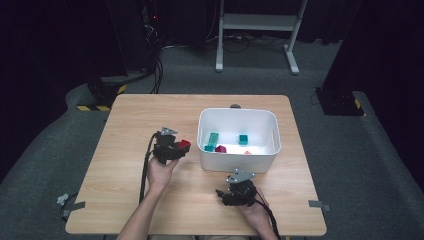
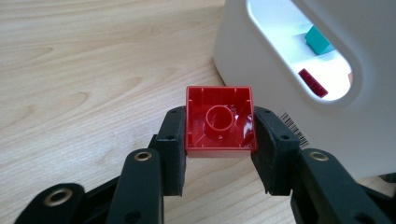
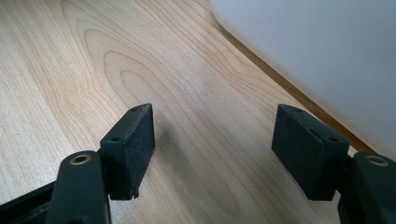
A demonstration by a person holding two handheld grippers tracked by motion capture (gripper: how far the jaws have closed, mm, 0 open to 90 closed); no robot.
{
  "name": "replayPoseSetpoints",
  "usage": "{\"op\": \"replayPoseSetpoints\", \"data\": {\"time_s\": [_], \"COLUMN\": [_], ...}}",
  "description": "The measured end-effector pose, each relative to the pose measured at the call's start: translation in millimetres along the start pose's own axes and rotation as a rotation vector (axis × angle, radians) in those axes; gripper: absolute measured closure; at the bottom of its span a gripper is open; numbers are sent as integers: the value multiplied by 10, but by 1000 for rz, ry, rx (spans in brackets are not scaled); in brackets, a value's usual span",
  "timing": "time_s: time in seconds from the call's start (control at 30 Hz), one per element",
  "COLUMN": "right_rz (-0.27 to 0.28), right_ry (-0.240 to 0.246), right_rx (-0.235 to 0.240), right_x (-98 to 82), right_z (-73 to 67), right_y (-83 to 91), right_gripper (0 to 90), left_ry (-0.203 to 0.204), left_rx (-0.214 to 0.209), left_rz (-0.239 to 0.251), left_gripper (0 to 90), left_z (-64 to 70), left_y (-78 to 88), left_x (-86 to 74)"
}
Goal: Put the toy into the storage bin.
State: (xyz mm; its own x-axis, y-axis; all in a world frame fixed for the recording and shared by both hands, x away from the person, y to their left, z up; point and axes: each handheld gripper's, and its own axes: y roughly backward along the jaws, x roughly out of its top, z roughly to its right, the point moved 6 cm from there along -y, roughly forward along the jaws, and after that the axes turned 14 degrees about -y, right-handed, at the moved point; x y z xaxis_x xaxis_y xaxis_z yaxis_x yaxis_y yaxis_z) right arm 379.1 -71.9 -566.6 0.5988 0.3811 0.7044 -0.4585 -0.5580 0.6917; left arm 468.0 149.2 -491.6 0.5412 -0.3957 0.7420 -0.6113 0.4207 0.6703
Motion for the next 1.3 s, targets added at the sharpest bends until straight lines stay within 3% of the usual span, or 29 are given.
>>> {"op": "replayPoseSetpoints", "data": {"time_s": [0.37, 0.77, 1.3], "right_rz": [-1, -1, -2], "right_ry": [-1, -1, 0], "right_rx": [0, 0, 0], "right_x": [0, 0, -1], "right_z": [-1, -1, 1], "right_y": [0, 1, 1], "right_gripper": [299, 300, 300], "left_ry": [-32, -91, -108], "left_rx": [-19, -33, -86], "left_rz": [13, 46, 90], "left_gripper": [585, 585, 585], "left_z": [76, 170, 265], "left_y": [144, 411, 555], "left_x": [131, 384, 619]}}
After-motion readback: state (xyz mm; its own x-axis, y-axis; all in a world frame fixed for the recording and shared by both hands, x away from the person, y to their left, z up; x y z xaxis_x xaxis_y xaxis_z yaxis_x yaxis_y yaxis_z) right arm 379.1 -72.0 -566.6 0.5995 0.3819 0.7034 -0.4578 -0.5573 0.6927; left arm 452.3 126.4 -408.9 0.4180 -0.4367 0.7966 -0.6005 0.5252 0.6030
